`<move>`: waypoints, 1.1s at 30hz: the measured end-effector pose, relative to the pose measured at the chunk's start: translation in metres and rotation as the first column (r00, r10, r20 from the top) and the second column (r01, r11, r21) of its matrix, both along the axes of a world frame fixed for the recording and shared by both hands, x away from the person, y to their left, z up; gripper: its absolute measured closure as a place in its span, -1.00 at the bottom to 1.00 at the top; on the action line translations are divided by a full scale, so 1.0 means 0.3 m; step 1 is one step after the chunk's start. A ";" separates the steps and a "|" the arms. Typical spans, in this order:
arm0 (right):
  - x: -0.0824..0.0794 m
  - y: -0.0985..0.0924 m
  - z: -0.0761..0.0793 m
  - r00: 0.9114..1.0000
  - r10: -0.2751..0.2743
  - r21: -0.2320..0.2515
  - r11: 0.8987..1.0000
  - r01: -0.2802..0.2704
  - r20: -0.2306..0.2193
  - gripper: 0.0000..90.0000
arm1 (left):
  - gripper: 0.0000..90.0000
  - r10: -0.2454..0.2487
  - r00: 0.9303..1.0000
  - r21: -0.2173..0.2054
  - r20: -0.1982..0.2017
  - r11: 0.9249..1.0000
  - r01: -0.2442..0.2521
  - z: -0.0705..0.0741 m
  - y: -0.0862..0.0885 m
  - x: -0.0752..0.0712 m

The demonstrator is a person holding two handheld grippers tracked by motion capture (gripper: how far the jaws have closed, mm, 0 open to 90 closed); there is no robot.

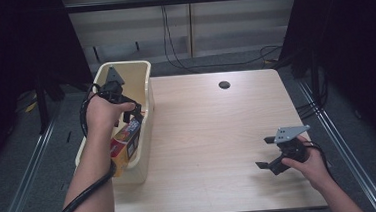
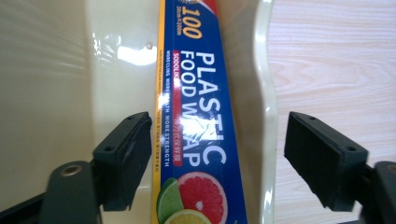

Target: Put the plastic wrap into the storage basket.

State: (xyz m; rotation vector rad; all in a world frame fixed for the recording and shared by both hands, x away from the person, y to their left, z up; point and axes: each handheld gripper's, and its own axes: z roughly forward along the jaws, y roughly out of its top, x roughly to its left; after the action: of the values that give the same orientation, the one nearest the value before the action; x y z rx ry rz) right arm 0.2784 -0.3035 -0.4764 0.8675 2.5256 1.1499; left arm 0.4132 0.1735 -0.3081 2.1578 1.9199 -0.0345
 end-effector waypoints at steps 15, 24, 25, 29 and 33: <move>-0.011 -0.004 0.002 1.000 -0.009 -0.002 1.000 0.009 0.005 -0.94 | -0.60 -0.097 0.993 -0.066 0.073 0.993 0.102 0.094 -0.070 -0.008; -0.012 0.001 0.004 1.000 -0.003 0.001 1.000 0.003 0.002 -0.94 | -0.67 -0.159 0.980 -0.069 0.118 0.983 0.167 0.147 -0.137 -0.013; -0.012 0.001 0.003 1.000 -0.003 0.001 1.000 0.003 0.002 -0.94 | -0.67 -0.164 0.979 -0.067 0.124 0.983 0.173 0.149 -0.145 -0.014; -0.012 0.001 0.003 1.000 -0.003 -0.001 1.000 0.003 0.001 -0.94 | -0.70 -0.200 0.970 -0.079 0.139 0.974 0.212 0.149 -0.185 -0.020; -0.012 0.002 0.003 1.000 -0.003 0.000 1.000 0.003 0.001 -0.94 | -0.76 -0.224 0.963 -0.079 0.147 0.968 0.238 0.145 -0.206 -0.020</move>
State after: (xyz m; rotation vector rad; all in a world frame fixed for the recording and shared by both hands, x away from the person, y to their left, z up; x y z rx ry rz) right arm 0.2749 -0.3030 -0.4755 0.8706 2.5227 1.1498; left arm 0.4073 0.1115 -0.2647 2.2453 1.5529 -0.0211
